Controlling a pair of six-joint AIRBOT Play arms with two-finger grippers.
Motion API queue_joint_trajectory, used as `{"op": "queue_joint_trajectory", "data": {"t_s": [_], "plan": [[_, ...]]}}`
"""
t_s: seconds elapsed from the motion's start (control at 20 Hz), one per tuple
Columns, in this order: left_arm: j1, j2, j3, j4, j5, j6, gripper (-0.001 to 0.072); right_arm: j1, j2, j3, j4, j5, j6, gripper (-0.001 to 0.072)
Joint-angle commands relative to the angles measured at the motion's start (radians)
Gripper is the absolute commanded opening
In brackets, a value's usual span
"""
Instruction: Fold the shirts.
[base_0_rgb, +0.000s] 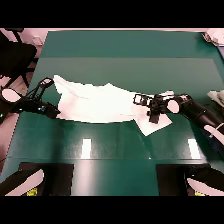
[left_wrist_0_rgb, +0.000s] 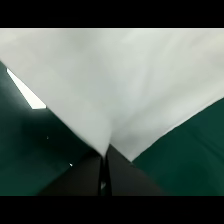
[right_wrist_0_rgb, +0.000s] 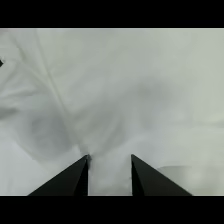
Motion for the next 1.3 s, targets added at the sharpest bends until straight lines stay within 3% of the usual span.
{"op": "queue_joint_trajectory", "data": {"t_s": [0.0, 0.1, 0.15, 0.45, 0.5, 0.55, 0.6, 0.65, 0.8, 1.0, 1.05, 1.1, 1.15, 1.25], "plan": [[0.000, 0.001, 0.001, 0.000, -0.001, 0.000, 0.0023, -0.027, -0.002, -0.001, 0.006, -0.013, 0.002, 0.0212], [0.000, 0.001, 0.001, 0.000, -0.001, 0.000, 0.0023, -0.023, -0.002, 0.000, 0.006, -0.016, 0.002, 0.0061], [0.000, 0.001, 0.001, 0.000, -0.001, 0.000, 0.0023, -0.021, -0.002, 0.000, 0.006, -0.021, 0.002, 0.0026], [0.000, 0.001, 0.001, -0.001, -0.001, 0.000, 0.0024, -0.037, 0.000, 0.004, 0.000, -0.023, 0.018, 0.0030], [0.000, 0.001, 0.001, -0.001, -0.001, 0.000, 0.0023, -0.054, 0.003, 0.017, 0.000, -0.020, 0.069, 0.0076], [0.000, 0.001, 0.001, 0.000, -0.001, 0.001, 0.0023, -0.079, 0.003, 0.044, 0.001, -0.013, 0.119, 0.0295], [0.000, 0.001, 0.001, 0.000, -0.001, 0.001, 0.0023, -0.109, 0.003, 0.077, 0.001, 0.010, 0.142, 0.0466], [0.000, 0.001, 0.001, 0.000, -0.002, 0.000, 0.0023, -0.144, 0.003, 0.117, 0.001, 0.039, 0.143, 0.0471], [0.000, 0.001, 0.001, 0.000, -0.002, 0.000, 0.0023, -0.267, 0.003, 0.238, -0.004, 0.105, 0.178, 0.0466], [0.000, 0.001, 0.001, -0.001, -0.008, 0.000, 0.0023, -0.488, 0.002, 0.309, 0.013, 0.129, 0.502, 0.0428], [0.000, 0.001, 0.001, 0.000, -0.008, 0.000, 0.0023, -0.541, 0.002, 0.309, 0.047, 0.132, 0.567, 0.0422], [0.000, 0.001, 0.001, 0.000, -0.008, 0.000, 0.0023, -0.594, -0.004, 0.309, 0.127, 0.151, 0.602, 0.0312], [0.000, 0.001, 0.001, -0.001, -0.007, 0.000, 0.0023, -0.643, -0.021, 0.309, 0.228, 0.180, 0.603, 0.0264], [0.000, 0.001, 0.001, -0.003, -0.006, 0.000, 0.0023, -0.702, -0.072, 0.309, 0.366, 0.232, 0.603, 0.0270]]}}
